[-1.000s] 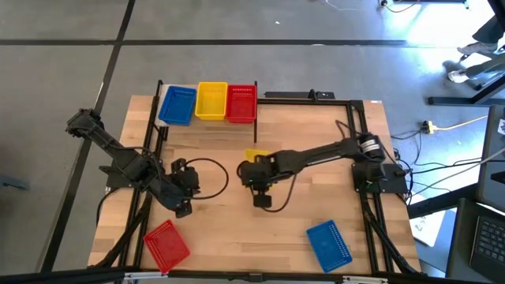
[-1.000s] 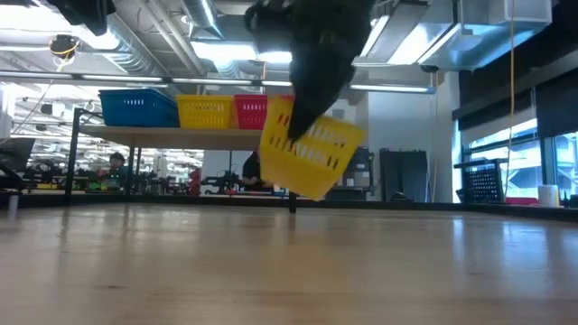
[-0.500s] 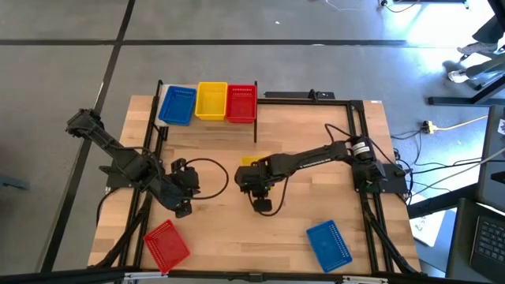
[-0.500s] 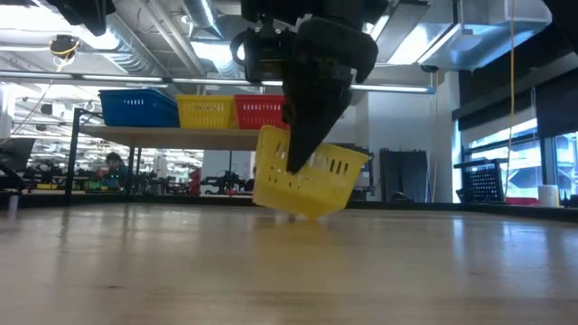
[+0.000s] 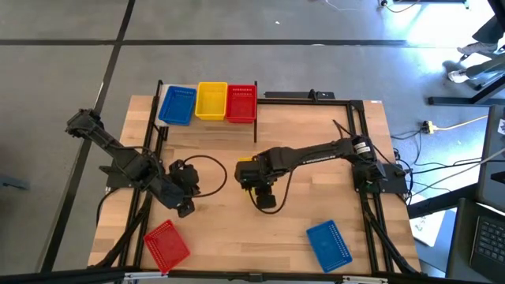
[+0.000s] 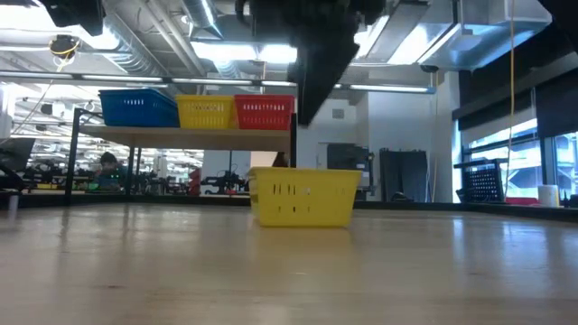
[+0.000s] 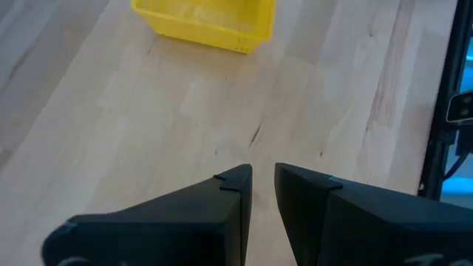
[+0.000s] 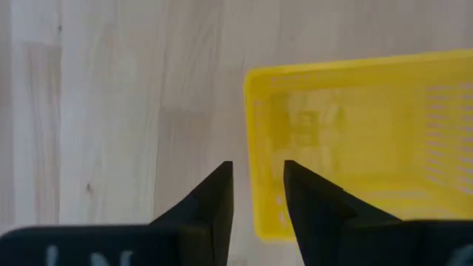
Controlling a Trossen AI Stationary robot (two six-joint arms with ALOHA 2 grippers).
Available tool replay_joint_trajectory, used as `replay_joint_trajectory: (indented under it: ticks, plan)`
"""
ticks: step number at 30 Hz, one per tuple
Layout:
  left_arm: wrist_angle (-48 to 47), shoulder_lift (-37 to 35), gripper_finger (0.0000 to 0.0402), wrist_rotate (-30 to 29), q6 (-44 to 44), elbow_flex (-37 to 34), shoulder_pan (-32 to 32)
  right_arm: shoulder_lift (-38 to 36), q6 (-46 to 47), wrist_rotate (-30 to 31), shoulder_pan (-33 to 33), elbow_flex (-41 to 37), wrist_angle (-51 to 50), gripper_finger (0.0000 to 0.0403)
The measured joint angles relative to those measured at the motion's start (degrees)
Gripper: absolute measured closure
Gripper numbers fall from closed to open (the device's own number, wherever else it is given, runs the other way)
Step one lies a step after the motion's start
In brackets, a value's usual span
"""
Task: Stack baskets on shelf by color
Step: Stack the yellow bin on top of the yellow bins on the shelf
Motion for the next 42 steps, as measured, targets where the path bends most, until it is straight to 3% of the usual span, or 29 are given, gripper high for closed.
replay_joint_trajectory:
  ticks: [5, 12, 16, 21, 31, 36, 42]
  plan:
    - [0.5, 0.0, 0.0349, 0.6, 3.3, 0.0, 3.1, 0.0, -0.8, 5.9, 1.7, 9.1, -7.8, 0.0286]
    - [4.9, 0.0, 0.0349, 1.1, 15.1, 0.0, 9.5, 0.0, 2.6, 11.9, 3.8, 21.2, -21.0, 0.0286]
    - [5.9, 0.0, 0.0349, 2.1, 15.8, 0.0, 14.0, 0.0, 5.9, 13.7, 5.3, 27.0, -27.1, 0.0286]
    - [8.8, 0.7, 0.0349, 8.8, 24.3, 0.0, 18.9, -3.9, 7.4, 13.8, 6.9, 25.5, -27.0, 0.0286]
    - [14.7, 8.2, 0.0349, 9.1, 43.5, 0.0, 23.4, -11.5, 10.4, 13.9, 8.7, 25.5, -26.9, 0.0286]
    - [16.6, 12.7, 0.0349, 9.3, 57.7, 0.0, 24.1, -16.8, 12.5, 13.8, 9.9, 25.5, -26.8, 0.0286]
    - [25.0, 18.0, 0.0349, 11.3, 71.6, 0.0, 24.8, -23.6, 15.2, 14.0, 10.8, 25.5, -26.9, 0.0286]
